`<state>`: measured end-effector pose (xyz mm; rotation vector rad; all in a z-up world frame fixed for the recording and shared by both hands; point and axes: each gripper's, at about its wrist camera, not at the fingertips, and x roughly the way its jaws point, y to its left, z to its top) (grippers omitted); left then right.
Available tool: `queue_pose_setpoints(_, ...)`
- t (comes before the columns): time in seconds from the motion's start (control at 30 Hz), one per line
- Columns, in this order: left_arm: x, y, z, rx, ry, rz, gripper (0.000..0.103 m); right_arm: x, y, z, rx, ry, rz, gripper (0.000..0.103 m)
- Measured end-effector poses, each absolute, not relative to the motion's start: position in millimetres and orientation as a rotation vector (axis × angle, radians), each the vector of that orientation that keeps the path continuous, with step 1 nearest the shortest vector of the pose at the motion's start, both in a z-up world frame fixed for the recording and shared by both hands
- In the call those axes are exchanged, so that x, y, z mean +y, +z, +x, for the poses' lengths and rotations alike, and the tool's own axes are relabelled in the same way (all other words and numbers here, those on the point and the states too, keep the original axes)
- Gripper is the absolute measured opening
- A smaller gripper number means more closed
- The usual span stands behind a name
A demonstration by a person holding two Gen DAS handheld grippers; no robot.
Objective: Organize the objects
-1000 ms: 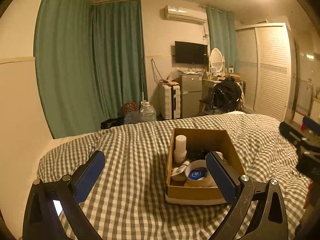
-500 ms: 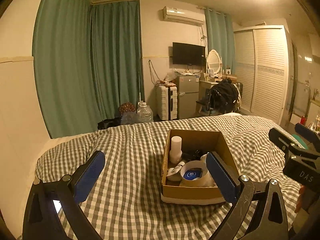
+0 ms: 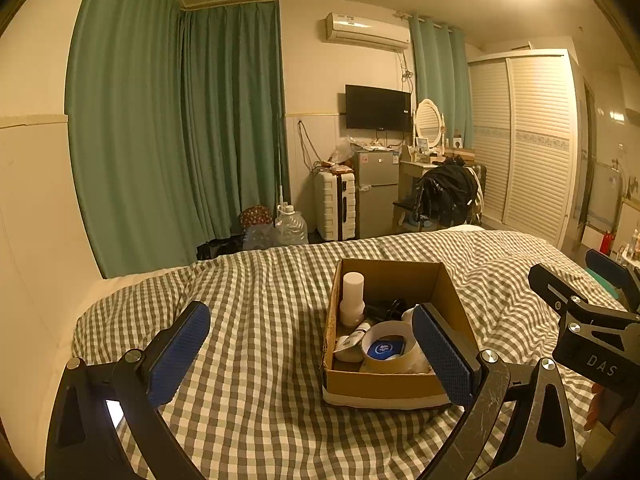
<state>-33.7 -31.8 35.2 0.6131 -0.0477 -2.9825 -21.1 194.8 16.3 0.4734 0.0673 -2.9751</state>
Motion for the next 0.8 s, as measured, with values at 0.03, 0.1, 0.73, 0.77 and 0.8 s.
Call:
queue_pose_setpoints(0.03,-32.1,35.5,-32.8,-0.049,-2.982,0.614,0.103,194.9,16.5,-21.0,0.067,-2.974,0.475,0.102)
queue_pose_setpoints(0.1,-31.7,35.0,-33.6,-0.056,-2.981,0.618,0.103,194.3,16.3,-21.1,0.068,-2.969,0.479,0.102)
queue_pose_setpoints(0.73,-32.0,30.1,-34.7,-0.076,-2.968,0.623,0.103,187.0,11.3,-24.7,0.091,-2.958,0.509,0.102)
queue_pose_setpoints(0.77,-31.8,30.2,-34.6,-0.079,-2.968,0.623,0.103,186.8,11.1,-24.8,0.092,-2.958,0.510,0.102)
queue_pose_setpoints(0.8,-31.5,30.4,-34.5,-0.081,-2.967,0.622,0.103,186.4,10.7,-25.1,0.092,-2.958,0.512,0.102)
